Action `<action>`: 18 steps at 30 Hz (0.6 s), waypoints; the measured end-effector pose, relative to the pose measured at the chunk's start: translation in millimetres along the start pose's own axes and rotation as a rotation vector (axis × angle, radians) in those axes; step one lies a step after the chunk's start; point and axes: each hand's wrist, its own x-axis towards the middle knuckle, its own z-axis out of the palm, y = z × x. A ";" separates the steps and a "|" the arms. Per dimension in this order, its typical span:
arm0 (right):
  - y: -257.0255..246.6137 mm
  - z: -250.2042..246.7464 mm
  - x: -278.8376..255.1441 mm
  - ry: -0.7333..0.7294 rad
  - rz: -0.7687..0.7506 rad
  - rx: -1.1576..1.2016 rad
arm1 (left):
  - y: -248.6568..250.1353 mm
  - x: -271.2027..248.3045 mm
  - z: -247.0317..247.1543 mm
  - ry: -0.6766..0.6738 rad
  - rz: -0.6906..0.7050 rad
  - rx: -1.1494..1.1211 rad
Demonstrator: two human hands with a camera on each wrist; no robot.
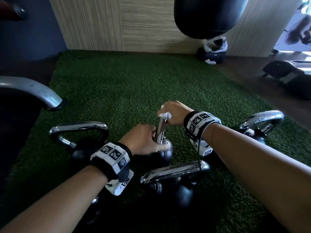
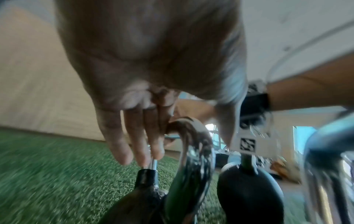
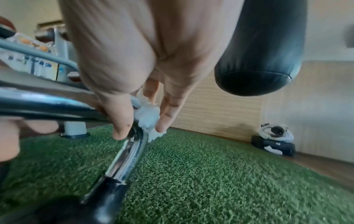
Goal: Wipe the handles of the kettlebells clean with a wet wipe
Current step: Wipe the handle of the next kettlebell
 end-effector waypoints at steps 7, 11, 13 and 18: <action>20.3 -4.9 -9.8 -0.015 0.088 0.037 | 6.8 18.9 -24.8 -0.111 -0.058 0.220; 26.7 -4.0 -29.7 0.016 0.132 0.037 | 3.4 31.8 -52.2 -0.124 -0.060 0.425; 25.6 -3.8 -36.4 0.022 0.149 0.012 | 3.0 34.7 -62.1 -0.121 -0.066 0.436; 25.6 -0.8 -34.4 0.053 0.174 0.016 | -0.6 29.4 -65.2 -0.078 -0.074 0.405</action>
